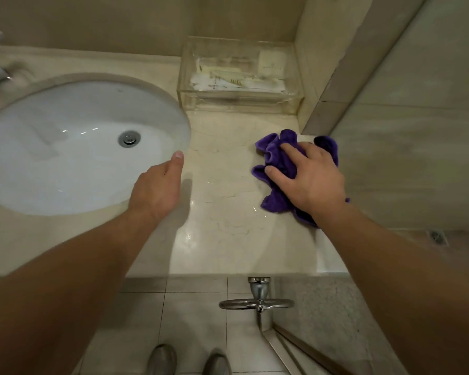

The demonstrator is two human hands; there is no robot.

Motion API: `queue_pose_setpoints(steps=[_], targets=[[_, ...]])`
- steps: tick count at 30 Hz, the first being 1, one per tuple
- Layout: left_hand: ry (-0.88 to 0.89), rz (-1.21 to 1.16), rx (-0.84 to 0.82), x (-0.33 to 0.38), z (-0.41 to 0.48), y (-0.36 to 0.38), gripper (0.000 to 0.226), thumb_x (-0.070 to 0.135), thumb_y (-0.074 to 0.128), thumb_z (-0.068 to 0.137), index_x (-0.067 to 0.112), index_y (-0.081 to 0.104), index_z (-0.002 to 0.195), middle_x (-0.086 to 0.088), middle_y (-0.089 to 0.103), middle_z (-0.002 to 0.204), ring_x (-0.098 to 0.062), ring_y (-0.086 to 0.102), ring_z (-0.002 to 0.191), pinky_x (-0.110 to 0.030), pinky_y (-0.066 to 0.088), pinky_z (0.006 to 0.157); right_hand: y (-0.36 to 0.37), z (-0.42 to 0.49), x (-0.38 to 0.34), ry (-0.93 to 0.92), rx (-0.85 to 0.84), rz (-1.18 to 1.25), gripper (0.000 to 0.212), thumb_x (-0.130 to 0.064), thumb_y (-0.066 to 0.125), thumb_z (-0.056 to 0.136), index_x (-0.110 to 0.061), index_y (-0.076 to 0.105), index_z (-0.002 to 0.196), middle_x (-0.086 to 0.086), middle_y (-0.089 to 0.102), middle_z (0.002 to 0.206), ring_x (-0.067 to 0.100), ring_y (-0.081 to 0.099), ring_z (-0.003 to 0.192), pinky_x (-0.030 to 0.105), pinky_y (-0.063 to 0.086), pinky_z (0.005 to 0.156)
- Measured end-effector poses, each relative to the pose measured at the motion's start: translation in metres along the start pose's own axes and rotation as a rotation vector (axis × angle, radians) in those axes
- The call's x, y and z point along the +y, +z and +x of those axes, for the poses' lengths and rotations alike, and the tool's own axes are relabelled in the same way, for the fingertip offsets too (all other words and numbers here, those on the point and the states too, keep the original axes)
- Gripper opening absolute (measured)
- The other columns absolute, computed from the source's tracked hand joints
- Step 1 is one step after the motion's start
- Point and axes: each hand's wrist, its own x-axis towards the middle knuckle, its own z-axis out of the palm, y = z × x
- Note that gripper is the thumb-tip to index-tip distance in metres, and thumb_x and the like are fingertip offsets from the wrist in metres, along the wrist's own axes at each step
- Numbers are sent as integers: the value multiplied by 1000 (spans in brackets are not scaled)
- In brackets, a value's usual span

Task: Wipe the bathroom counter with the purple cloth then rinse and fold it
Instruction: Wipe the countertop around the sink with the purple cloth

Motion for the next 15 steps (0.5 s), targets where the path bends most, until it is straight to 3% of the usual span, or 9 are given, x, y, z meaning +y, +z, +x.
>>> queue_pose_setpoints(steps=[5, 9, 15], targets=[[-42, -61, -74, -1, 0, -9, 64, 57, 19, 103, 17, 64, 123, -16, 60, 130, -35, 49, 123, -40, 34, 103, 13, -12, -40, -47, 27, 10, 77, -80, 17, 88, -40, 43, 147, -2, 44, 153, 26, 34, 144, 47, 32, 115], [-44, -98, -137, -1, -1, -15, 63, 54, 16, 104, 18, 56, 137, -14, 54, 140, -33, 47, 128, -39, 32, 104, 28, -21, -88, -97, 19, -9, 74, -73, 12, 91, -38, 43, 147, -1, 45, 153, 28, 34, 144, 50, 32, 115], [-17, -81, -107, -9, -2, -11, 62, 54, 13, 103, 23, 64, 118, -10, 66, 122, -31, 56, 113, -42, 39, 100, 45, -39, -157, -193, -13, -26, 59, -62, 29, 94, -39, 43, 145, -1, 45, 152, 32, 34, 143, 54, 31, 113]])
